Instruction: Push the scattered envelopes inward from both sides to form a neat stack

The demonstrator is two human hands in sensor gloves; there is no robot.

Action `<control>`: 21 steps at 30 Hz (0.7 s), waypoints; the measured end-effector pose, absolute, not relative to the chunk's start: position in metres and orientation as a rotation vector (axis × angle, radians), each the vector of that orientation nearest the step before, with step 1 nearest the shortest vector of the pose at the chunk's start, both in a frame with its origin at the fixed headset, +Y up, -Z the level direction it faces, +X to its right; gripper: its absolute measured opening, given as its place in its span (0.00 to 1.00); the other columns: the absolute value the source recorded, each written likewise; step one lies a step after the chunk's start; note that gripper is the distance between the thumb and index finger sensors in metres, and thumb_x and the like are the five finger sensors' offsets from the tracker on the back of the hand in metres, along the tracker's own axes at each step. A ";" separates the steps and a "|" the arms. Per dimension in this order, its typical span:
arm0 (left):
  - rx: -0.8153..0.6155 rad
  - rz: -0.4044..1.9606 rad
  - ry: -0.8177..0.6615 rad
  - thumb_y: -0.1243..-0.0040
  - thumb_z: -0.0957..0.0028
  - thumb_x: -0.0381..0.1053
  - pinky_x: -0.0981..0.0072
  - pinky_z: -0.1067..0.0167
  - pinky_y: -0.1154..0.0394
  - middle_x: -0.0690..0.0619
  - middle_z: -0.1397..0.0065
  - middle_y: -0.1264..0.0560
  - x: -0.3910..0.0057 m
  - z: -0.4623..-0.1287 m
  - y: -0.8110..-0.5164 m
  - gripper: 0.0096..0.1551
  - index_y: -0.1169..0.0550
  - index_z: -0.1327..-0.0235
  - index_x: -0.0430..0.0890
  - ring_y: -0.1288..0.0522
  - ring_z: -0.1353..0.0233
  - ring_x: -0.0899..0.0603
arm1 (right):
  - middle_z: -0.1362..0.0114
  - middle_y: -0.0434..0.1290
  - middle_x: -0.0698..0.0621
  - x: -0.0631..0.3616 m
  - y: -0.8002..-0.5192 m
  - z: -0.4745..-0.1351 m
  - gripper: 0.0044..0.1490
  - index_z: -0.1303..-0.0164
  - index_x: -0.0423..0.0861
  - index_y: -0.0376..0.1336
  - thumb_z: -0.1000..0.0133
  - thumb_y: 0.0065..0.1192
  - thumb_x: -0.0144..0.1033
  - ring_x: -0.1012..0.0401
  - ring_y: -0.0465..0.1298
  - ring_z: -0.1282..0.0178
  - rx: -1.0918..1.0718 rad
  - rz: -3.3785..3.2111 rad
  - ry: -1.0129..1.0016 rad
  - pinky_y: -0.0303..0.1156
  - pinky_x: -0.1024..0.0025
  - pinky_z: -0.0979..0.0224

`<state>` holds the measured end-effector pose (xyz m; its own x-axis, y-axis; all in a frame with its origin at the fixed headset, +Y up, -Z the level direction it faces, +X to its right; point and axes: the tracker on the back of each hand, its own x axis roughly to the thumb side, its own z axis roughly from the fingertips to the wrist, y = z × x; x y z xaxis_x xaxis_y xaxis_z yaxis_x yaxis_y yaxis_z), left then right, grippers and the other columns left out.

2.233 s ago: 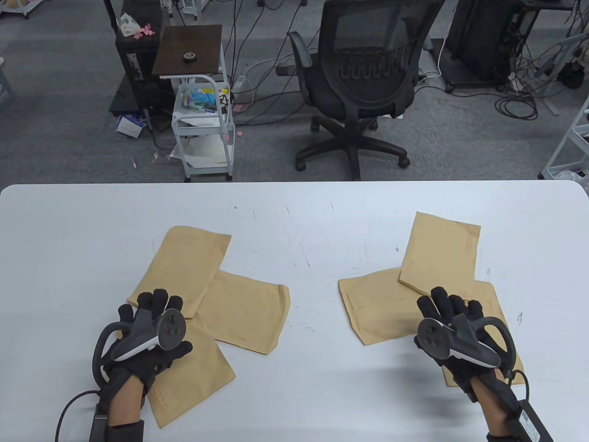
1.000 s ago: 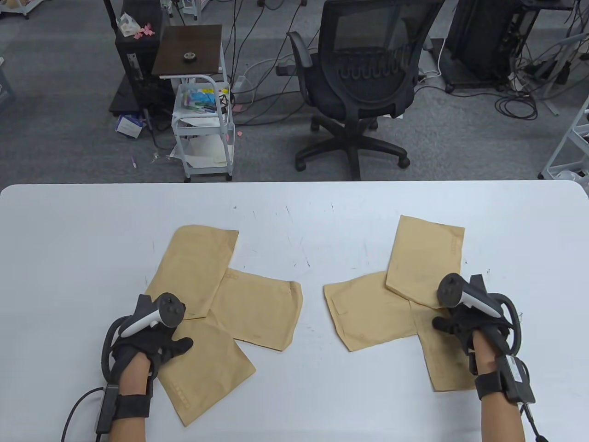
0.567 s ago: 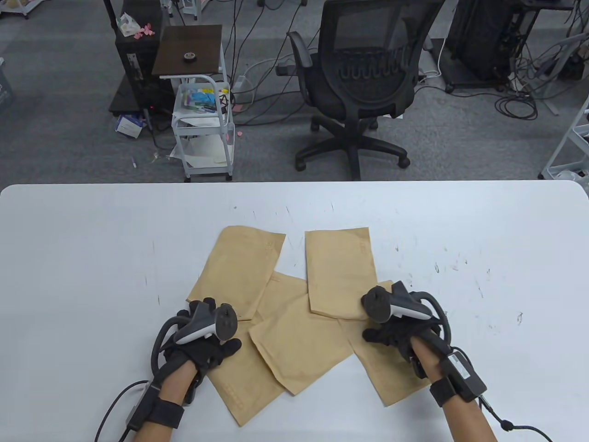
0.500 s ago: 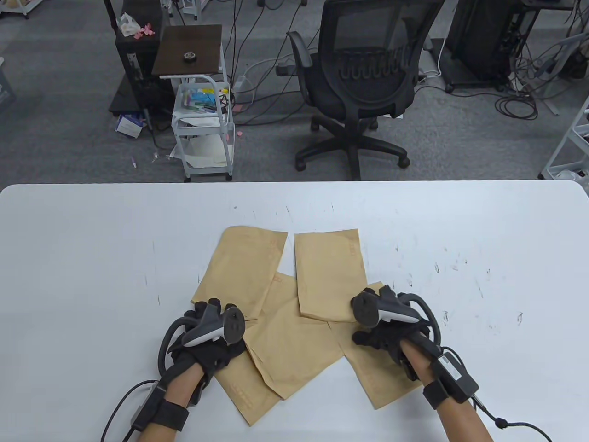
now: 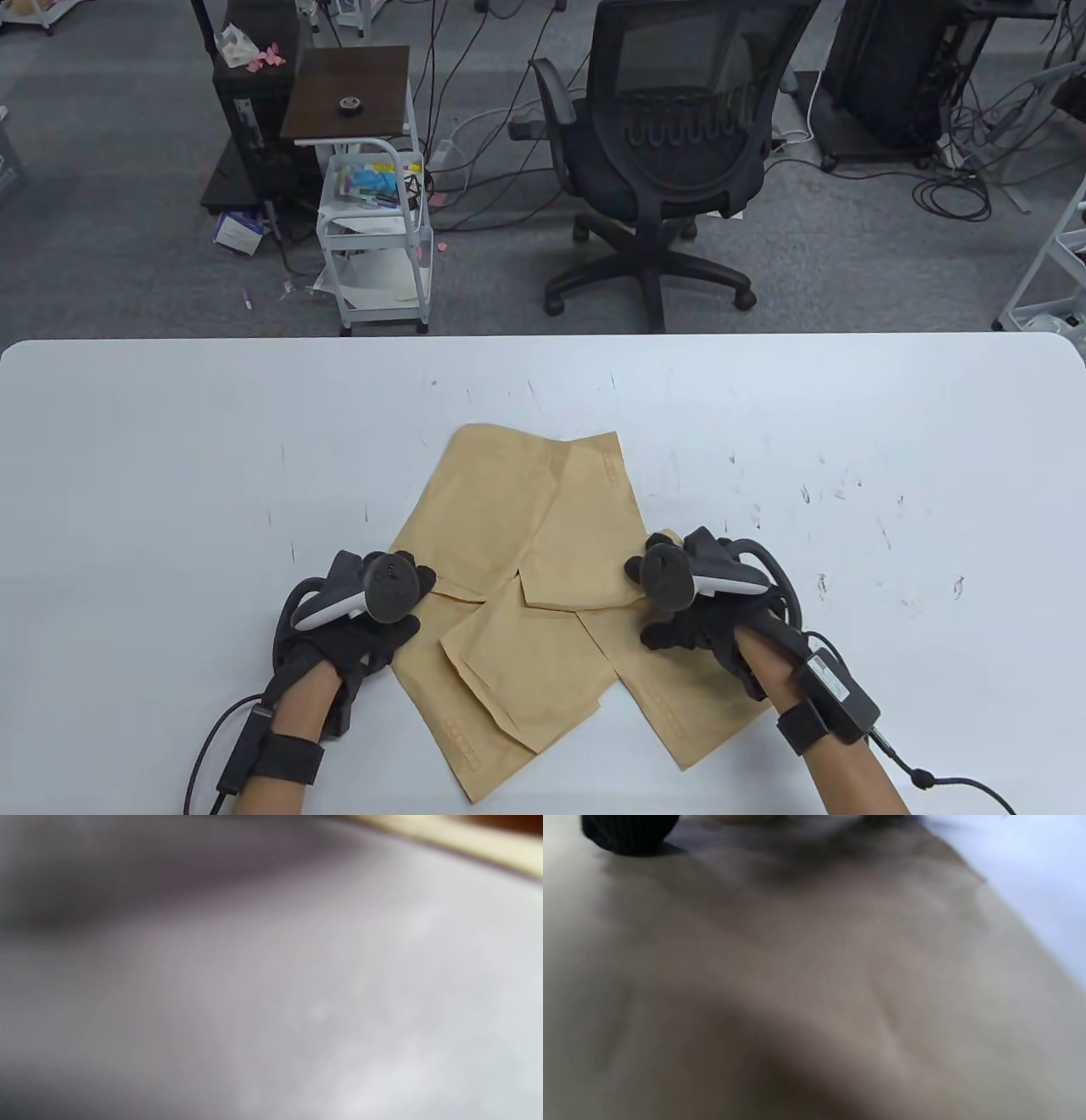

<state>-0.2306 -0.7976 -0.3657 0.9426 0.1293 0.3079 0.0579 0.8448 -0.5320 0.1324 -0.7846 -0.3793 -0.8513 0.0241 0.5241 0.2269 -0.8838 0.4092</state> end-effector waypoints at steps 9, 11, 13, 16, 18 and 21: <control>-0.645 0.033 -0.387 0.61 0.52 0.70 0.31 0.25 0.68 0.41 0.22 0.79 -0.206 -0.360 -0.807 0.57 0.76 0.29 0.51 0.77 0.23 0.27 | 0.15 0.30 0.32 0.095 -0.786 -0.363 0.63 0.20 0.39 0.28 0.50 0.49 0.61 0.24 0.39 0.23 -0.927 -2.793 -0.660 0.37 0.22 0.28; -0.640 0.026 -0.403 0.61 0.53 0.72 0.28 0.25 0.69 0.42 0.25 0.83 -0.204 -0.359 -0.806 0.61 0.81 0.34 0.51 0.80 0.25 0.25 | 0.15 0.31 0.31 0.089 -0.786 -0.359 0.63 0.20 0.38 0.29 0.50 0.48 0.62 0.24 0.39 0.23 -0.970 -2.789 -0.638 0.37 0.22 0.28; -0.631 0.031 -0.408 0.59 0.54 0.73 0.30 0.23 0.69 0.43 0.26 0.86 -0.204 -0.359 -0.806 0.63 0.83 0.37 0.52 0.81 0.25 0.26 | 0.15 0.28 0.32 0.084 -0.786 -0.356 0.63 0.20 0.38 0.30 0.50 0.48 0.61 0.24 0.37 0.23 -1.006 -2.790 -0.630 0.37 0.22 0.28; -0.602 0.028 -0.438 0.57 0.53 0.73 0.35 0.20 0.67 0.45 0.28 0.88 -0.203 -0.360 -0.804 0.65 0.85 0.40 0.53 0.81 0.23 0.30 | 0.15 0.27 0.34 0.073 -0.788 -0.351 0.62 0.20 0.41 0.28 0.50 0.48 0.62 0.26 0.36 0.22 -1.093 -2.753 -0.642 0.37 0.22 0.28; -0.572 0.013 -0.453 0.56 0.52 0.71 0.40 0.18 0.64 0.45 0.26 0.85 -0.201 -0.360 -0.801 0.64 0.84 0.39 0.53 0.78 0.21 0.31 | 0.15 0.27 0.38 0.070 -0.788 -0.350 0.60 0.21 0.46 0.27 0.50 0.47 0.61 0.27 0.35 0.22 -1.099 -2.726 -0.652 0.37 0.23 0.27; -0.494 0.012 -0.482 0.55 0.46 0.60 0.46 0.17 0.55 0.51 0.17 0.70 -0.198 -0.359 -0.793 0.49 0.71 0.30 0.62 0.68 0.17 0.36 | 0.14 0.29 0.39 0.069 -0.785 -0.352 0.59 0.21 0.47 0.28 0.51 0.45 0.63 0.28 0.37 0.20 -1.077 -2.689 -0.568 0.39 0.24 0.26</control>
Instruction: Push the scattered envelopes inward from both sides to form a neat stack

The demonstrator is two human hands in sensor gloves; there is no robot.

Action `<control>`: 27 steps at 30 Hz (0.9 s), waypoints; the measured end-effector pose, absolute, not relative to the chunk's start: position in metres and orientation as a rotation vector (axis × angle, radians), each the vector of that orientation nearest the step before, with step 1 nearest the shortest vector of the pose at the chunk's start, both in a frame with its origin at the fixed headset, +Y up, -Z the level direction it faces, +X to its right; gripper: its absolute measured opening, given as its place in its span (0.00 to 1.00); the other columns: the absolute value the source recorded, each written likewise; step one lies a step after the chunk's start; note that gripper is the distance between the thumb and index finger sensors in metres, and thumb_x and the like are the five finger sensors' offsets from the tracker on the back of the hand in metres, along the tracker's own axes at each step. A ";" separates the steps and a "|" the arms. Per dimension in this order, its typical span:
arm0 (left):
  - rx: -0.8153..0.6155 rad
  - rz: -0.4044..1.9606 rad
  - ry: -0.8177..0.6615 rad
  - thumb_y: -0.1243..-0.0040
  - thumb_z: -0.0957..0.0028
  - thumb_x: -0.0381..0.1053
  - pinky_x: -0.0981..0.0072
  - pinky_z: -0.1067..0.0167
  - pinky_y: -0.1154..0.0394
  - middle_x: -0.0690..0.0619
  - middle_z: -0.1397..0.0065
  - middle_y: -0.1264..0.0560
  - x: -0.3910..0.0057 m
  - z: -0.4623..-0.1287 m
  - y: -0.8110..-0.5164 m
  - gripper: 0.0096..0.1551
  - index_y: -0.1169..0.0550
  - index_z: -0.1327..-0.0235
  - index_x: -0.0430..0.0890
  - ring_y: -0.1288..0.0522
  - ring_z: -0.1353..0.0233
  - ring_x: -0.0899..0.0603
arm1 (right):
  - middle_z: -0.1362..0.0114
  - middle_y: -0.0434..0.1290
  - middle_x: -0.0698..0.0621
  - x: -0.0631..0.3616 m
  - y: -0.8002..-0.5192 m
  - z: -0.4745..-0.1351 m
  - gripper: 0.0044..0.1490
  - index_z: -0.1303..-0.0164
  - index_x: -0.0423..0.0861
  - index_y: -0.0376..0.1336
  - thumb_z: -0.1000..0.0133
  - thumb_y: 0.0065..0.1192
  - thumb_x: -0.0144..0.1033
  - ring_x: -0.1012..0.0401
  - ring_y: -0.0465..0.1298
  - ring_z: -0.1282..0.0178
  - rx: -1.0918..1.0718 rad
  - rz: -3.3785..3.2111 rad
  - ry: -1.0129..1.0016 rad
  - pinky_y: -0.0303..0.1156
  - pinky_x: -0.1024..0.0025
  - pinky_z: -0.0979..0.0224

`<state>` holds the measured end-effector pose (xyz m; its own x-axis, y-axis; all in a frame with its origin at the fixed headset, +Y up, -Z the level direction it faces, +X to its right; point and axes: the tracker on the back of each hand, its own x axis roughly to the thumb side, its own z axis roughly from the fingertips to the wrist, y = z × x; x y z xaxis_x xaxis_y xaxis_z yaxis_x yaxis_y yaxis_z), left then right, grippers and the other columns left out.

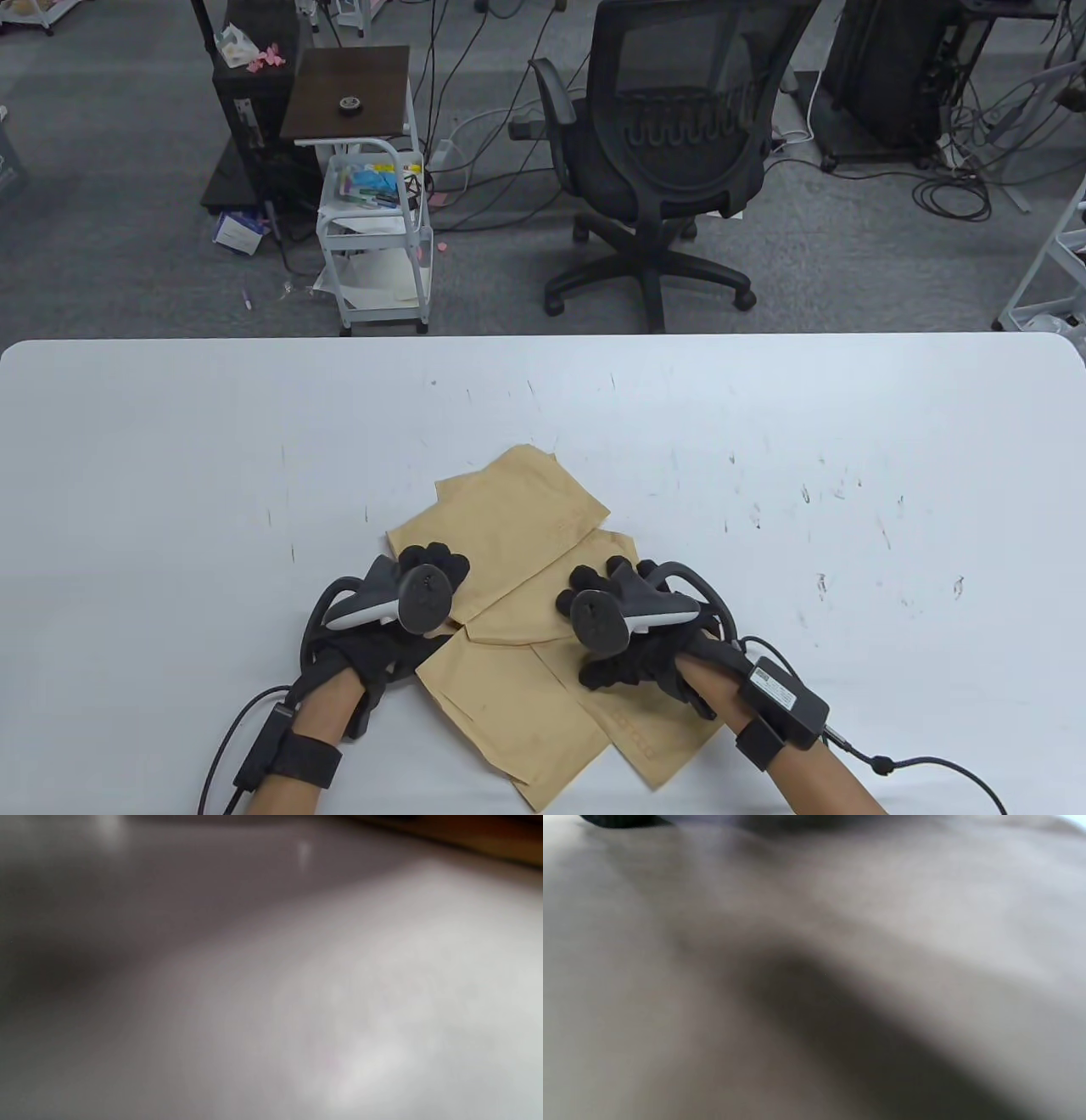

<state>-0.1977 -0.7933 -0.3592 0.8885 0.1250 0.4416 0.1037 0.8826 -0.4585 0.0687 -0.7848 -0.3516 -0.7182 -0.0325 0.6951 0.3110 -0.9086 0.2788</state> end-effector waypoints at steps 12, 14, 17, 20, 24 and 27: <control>-0.411 0.368 -0.462 0.54 0.45 0.53 0.32 0.23 0.57 0.44 0.15 0.63 -0.230 -0.356 -0.755 0.41 0.55 0.22 0.58 0.64 0.18 0.30 | 0.11 0.45 0.33 0.104 -0.740 -0.368 0.59 0.16 0.41 0.42 0.50 0.62 0.53 0.30 0.55 0.19 -0.845 -2.704 -0.507 0.49 0.25 0.24; -0.574 0.418 -0.483 0.51 0.51 0.70 0.26 0.27 0.66 0.38 0.19 0.74 -0.217 -0.354 -0.767 0.57 0.65 0.22 0.53 0.74 0.22 0.26 | 0.12 0.37 0.31 0.106 -0.762 -0.372 0.64 0.17 0.38 0.35 0.51 0.61 0.55 0.29 0.49 0.19 -0.765 -2.595 -0.537 0.46 0.25 0.25; -0.681 0.057 -0.524 0.49 0.58 0.74 0.24 0.30 0.73 0.39 0.25 0.83 -0.183 -0.343 -0.792 0.68 0.75 0.30 0.52 0.82 0.26 0.26 | 0.14 0.34 0.30 0.103 -0.776 -0.371 0.67 0.19 0.35 0.29 0.56 0.47 0.61 0.30 0.50 0.19 -0.757 -2.559 -0.548 0.47 0.27 0.24; -0.564 -0.206 -0.559 0.60 0.65 0.76 0.26 0.24 0.59 0.38 0.23 0.78 -0.161 -0.338 -0.797 0.66 0.77 0.32 0.49 0.71 0.20 0.27 | 0.14 0.42 0.30 0.097 -0.778 -0.365 0.66 0.19 0.34 0.33 0.55 0.49 0.60 0.32 0.56 0.21 -0.772 -2.724 -0.427 0.52 0.29 0.24; -0.363 -0.119 -0.533 0.50 0.54 0.61 0.41 0.23 0.43 0.43 0.16 0.61 -0.159 -0.342 -0.784 0.52 0.60 0.23 0.53 0.51 0.16 0.34 | 0.14 0.50 0.33 0.092 -0.767 -0.362 0.62 0.18 0.37 0.39 0.55 0.46 0.62 0.38 0.64 0.23 -0.797 -2.614 -0.239 0.58 0.34 0.24; -0.235 -0.112 -0.521 0.49 0.51 0.57 0.55 0.27 0.33 0.47 0.16 0.54 -0.172 -0.342 -0.774 0.45 0.54 0.23 0.56 0.41 0.19 0.39 | 0.13 0.46 0.32 0.100 -0.744 -0.363 0.65 0.17 0.37 0.38 0.56 0.54 0.62 0.36 0.60 0.21 -0.844 -2.620 -0.388 0.56 0.32 0.24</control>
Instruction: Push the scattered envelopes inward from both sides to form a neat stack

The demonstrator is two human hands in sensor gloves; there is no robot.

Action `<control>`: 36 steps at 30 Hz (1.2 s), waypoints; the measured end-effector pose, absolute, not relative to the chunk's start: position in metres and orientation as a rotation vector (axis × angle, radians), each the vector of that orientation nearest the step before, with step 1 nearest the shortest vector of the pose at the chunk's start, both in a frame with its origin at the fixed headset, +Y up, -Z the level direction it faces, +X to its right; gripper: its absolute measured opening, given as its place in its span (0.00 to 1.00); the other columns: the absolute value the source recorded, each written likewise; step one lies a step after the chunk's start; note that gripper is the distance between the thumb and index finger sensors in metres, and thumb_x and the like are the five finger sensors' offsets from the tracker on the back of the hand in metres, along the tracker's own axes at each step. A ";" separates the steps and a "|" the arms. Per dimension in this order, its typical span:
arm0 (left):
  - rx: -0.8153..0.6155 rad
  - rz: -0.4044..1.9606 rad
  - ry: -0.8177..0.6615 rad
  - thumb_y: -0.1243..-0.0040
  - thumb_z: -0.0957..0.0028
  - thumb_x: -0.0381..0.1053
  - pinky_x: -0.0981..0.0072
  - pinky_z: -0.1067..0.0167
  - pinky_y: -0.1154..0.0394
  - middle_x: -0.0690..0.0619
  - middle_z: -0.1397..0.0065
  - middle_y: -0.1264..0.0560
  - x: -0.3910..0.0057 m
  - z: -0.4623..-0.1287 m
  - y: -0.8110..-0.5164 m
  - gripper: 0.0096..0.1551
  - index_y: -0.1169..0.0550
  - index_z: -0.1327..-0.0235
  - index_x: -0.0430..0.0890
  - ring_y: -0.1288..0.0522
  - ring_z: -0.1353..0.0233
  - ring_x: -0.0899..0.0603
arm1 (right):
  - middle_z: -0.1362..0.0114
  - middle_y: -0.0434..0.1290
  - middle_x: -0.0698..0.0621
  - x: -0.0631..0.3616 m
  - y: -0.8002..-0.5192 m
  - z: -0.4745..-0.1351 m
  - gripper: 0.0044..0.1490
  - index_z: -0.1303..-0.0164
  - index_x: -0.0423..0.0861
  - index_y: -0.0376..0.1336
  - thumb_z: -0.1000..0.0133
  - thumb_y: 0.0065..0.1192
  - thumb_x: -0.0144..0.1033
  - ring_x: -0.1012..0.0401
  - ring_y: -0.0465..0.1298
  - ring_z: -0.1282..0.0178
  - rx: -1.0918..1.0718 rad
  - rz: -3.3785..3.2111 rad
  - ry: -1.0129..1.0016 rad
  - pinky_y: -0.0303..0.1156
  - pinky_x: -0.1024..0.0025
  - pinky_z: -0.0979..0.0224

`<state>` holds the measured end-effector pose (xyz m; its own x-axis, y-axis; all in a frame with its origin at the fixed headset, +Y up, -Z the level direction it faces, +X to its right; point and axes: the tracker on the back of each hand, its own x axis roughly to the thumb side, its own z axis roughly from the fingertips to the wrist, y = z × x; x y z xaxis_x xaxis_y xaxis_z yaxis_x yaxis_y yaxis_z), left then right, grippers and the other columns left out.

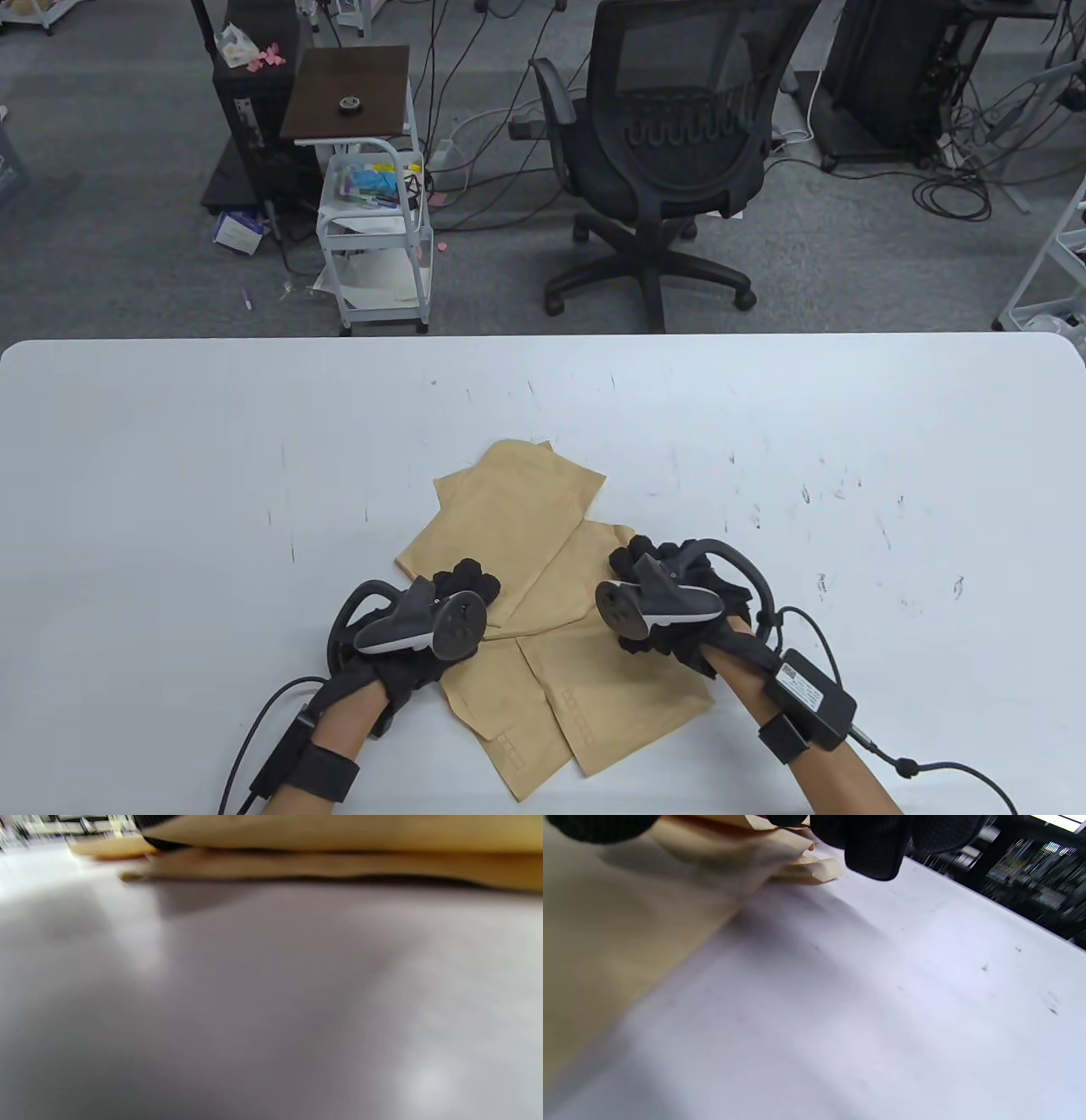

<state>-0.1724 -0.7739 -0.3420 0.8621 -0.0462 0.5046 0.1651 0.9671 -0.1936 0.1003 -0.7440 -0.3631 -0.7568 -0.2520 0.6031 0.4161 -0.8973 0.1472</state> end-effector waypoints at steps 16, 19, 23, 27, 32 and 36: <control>-0.092 -0.220 -0.516 0.45 0.51 0.52 0.52 0.27 0.29 0.53 0.21 0.35 -0.176 -0.344 -0.769 0.35 0.38 0.27 0.60 0.32 0.22 0.41 | 0.14 0.52 0.35 0.082 -0.760 -0.369 0.59 0.19 0.40 0.44 0.55 0.53 0.59 0.40 0.65 0.23 -0.823 -2.547 0.133 0.59 0.34 0.24; -0.293 -0.097 -0.564 0.51 0.55 0.68 0.33 0.22 0.47 0.40 0.15 0.56 -0.178 -0.341 -0.761 0.52 0.54 0.20 0.55 0.54 0.16 0.29 | 0.16 0.59 0.37 0.089 -0.735 -0.378 0.52 0.20 0.42 0.50 0.52 0.54 0.56 0.40 0.68 0.24 -0.801 -2.647 0.134 0.61 0.35 0.25; -0.576 0.198 -0.630 0.48 0.59 0.73 0.22 0.28 0.68 0.35 0.22 0.77 -0.158 -0.332 -0.773 0.67 0.69 0.24 0.49 0.75 0.22 0.23 | 0.14 0.55 0.35 0.088 -0.713 -0.407 0.49 0.19 0.41 0.50 0.48 0.52 0.53 0.35 0.63 0.23 -0.750 -2.959 -0.058 0.57 0.32 0.25; -0.594 -0.171 -0.704 0.48 0.61 0.75 0.21 0.30 0.71 0.36 0.25 0.81 -0.126 -0.316 -0.797 0.70 0.74 0.27 0.50 0.79 0.23 0.25 | 0.11 0.38 0.39 0.067 -0.736 -0.434 0.52 0.17 0.45 0.39 0.47 0.46 0.56 0.31 0.43 0.18 -0.719 -2.949 -0.301 0.43 0.26 0.24; -0.486 -0.122 -0.694 0.50 0.61 0.74 0.21 0.30 0.70 0.37 0.23 0.79 -0.126 -0.313 -0.803 0.68 0.73 0.27 0.50 0.77 0.23 0.25 | 0.13 0.45 0.41 0.047 -0.772 -0.439 0.50 0.19 0.42 0.40 0.48 0.41 0.57 0.34 0.47 0.19 -0.676 -2.785 -0.514 0.42 0.28 0.26; -0.515 -0.166 -0.689 0.55 0.60 0.75 0.21 0.29 0.68 0.36 0.22 0.77 -0.126 -0.314 -0.807 0.64 0.71 0.26 0.51 0.75 0.21 0.26 | 0.23 0.71 0.43 0.052 -0.741 -0.429 0.41 0.28 0.46 0.63 0.47 0.47 0.57 0.44 0.73 0.29 -0.693 -2.719 -0.453 0.59 0.34 0.24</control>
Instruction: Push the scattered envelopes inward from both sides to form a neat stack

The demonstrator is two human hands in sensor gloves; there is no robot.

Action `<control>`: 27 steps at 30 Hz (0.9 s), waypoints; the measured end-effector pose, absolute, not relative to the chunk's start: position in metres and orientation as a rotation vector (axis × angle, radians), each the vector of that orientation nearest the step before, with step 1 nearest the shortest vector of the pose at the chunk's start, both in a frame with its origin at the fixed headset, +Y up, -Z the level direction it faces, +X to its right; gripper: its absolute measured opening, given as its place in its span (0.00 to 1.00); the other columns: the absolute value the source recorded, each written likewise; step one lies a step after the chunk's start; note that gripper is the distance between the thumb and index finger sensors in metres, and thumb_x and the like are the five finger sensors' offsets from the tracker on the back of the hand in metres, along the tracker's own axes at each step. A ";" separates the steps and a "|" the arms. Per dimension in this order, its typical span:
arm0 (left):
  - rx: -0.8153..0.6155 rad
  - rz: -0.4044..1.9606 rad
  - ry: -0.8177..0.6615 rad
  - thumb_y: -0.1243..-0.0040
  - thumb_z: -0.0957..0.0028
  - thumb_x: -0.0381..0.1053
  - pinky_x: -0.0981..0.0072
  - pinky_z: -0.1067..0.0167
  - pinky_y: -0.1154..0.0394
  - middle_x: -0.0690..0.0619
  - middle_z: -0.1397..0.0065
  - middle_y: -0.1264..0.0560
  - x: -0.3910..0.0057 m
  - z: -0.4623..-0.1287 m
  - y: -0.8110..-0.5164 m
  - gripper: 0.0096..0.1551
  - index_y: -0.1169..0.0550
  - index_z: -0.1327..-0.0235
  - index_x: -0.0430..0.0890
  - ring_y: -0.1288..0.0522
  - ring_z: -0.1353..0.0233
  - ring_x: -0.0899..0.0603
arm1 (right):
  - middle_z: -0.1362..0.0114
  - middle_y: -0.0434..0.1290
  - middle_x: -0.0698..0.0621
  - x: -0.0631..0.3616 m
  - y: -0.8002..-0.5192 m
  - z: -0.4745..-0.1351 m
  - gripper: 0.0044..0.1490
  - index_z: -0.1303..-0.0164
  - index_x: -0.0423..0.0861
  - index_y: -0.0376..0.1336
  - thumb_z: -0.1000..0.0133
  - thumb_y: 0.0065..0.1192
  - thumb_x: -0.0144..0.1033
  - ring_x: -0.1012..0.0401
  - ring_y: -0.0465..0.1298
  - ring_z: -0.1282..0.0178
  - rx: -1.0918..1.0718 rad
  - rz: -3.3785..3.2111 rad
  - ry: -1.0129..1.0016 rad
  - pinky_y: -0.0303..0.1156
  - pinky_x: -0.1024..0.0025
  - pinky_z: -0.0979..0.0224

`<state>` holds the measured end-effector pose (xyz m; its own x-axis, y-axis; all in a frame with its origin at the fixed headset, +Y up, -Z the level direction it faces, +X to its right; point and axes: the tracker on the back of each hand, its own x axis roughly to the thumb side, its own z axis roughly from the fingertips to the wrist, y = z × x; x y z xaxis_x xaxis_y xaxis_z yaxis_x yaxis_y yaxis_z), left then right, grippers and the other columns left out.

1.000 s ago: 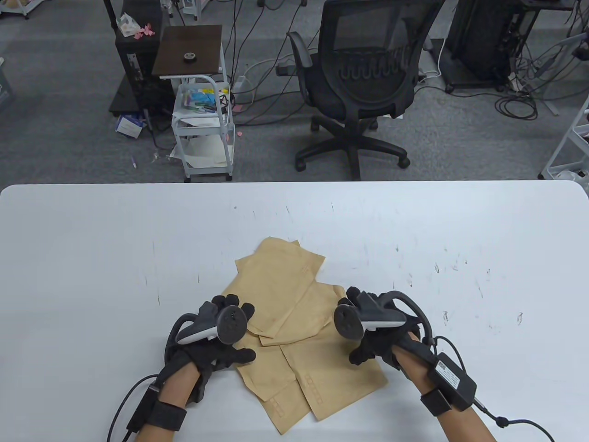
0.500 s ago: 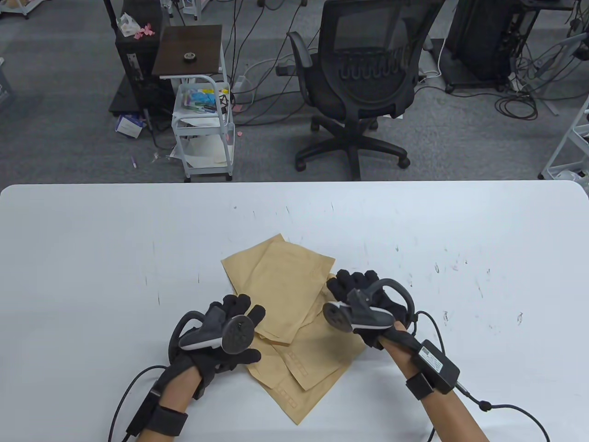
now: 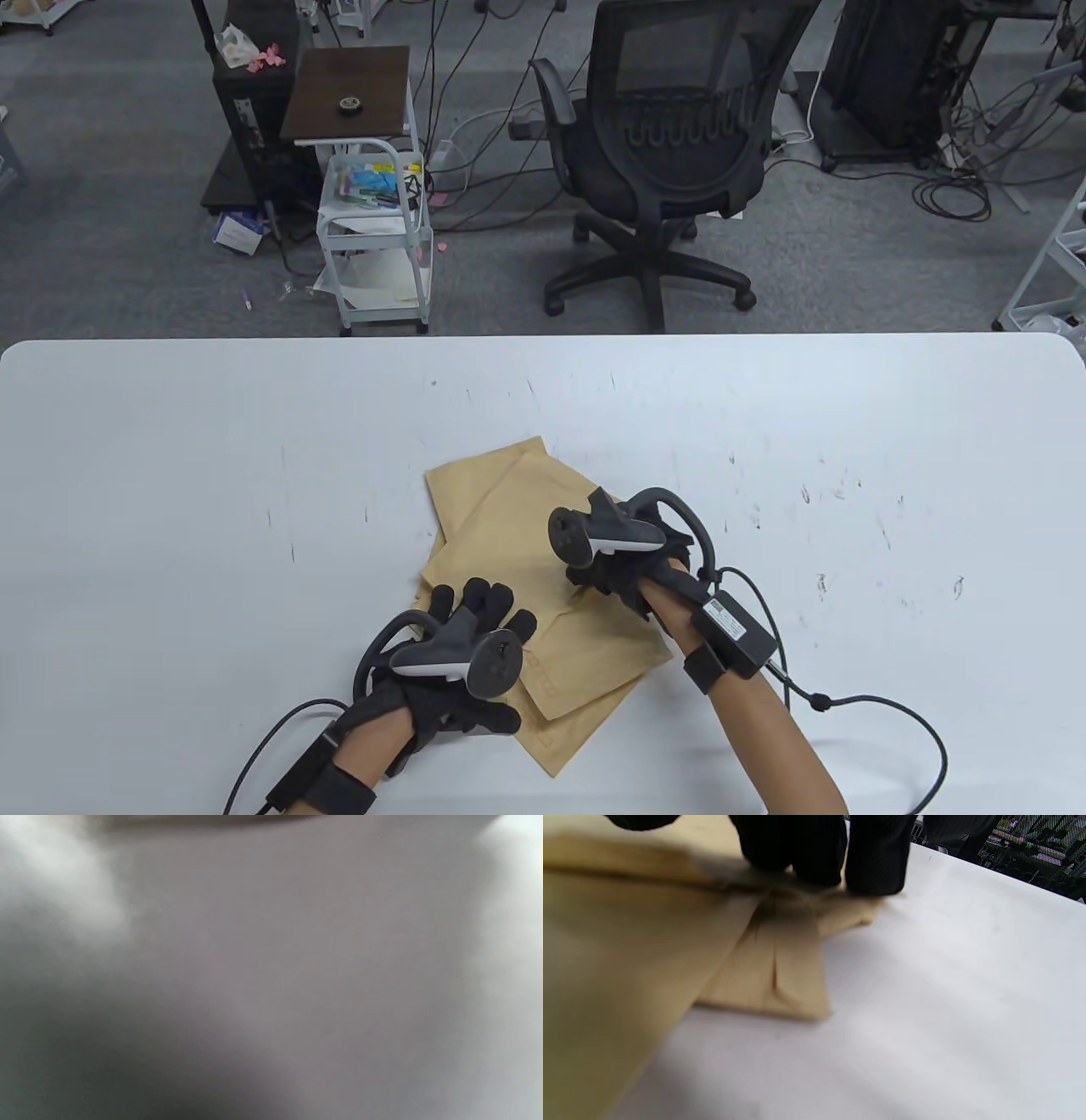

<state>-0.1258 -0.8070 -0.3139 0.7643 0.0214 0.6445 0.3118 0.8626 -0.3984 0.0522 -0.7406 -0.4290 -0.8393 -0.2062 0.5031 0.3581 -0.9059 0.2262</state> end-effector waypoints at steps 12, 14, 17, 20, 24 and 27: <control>-0.483 -0.229 -0.741 0.59 0.55 0.73 0.19 0.29 0.66 0.37 0.20 0.75 -0.107 -0.300 -0.810 0.58 0.70 0.25 0.54 0.72 0.19 0.26 | 0.15 0.49 0.32 0.060 -0.773 -0.465 0.53 0.19 0.36 0.44 0.47 0.45 0.57 0.32 0.54 0.22 -0.452 -2.962 -0.480 0.51 0.30 0.25; -0.480 -0.260 -0.733 0.61 0.55 0.73 0.18 0.29 0.66 0.36 0.20 0.76 -0.106 -0.300 -0.808 0.59 0.71 0.26 0.52 0.73 0.20 0.26 | 0.17 0.57 0.32 0.058 -0.766 -0.460 0.51 0.20 0.36 0.50 0.48 0.48 0.55 0.34 0.61 0.24 -0.470 -2.947 -0.328 0.54 0.30 0.25; -0.443 -0.206 -0.704 0.58 0.53 0.71 0.17 0.29 0.65 0.34 0.20 0.74 -0.106 -0.303 -0.807 0.60 0.70 0.25 0.47 0.71 0.19 0.24 | 0.21 0.66 0.36 0.059 -0.753 -0.450 0.50 0.21 0.37 0.52 0.47 0.48 0.56 0.39 0.70 0.28 -0.508 -2.859 -0.419 0.55 0.31 0.25; -0.471 -0.201 -0.695 0.59 0.53 0.72 0.17 0.29 0.65 0.33 0.21 0.74 -0.107 -0.305 -0.809 0.61 0.69 0.25 0.41 0.70 0.20 0.24 | 0.28 0.74 0.39 0.064 -0.744 -0.446 0.52 0.19 0.35 0.48 0.47 0.47 0.56 0.43 0.75 0.34 -0.466 -2.820 -0.444 0.56 0.32 0.24; -0.469 -0.214 -0.710 0.57 0.54 0.72 0.17 0.29 0.65 0.33 0.21 0.74 -0.107 -0.303 -0.804 0.64 0.69 0.25 0.40 0.71 0.20 0.24 | 0.43 0.85 0.48 0.076 -0.731 -0.449 0.41 0.29 0.43 0.64 0.46 0.47 0.56 0.48 0.82 0.45 -0.369 -2.828 -0.415 0.62 0.37 0.26; -0.524 -0.174 -0.724 0.57 0.55 0.74 0.18 0.29 0.66 0.34 0.21 0.76 -0.105 -0.301 -0.799 0.65 0.71 0.26 0.43 0.72 0.20 0.24 | 0.30 0.77 0.41 0.080 -0.732 -0.455 0.47 0.24 0.37 0.59 0.46 0.48 0.56 0.42 0.76 0.35 -0.240 -2.950 -0.213 0.61 0.36 0.26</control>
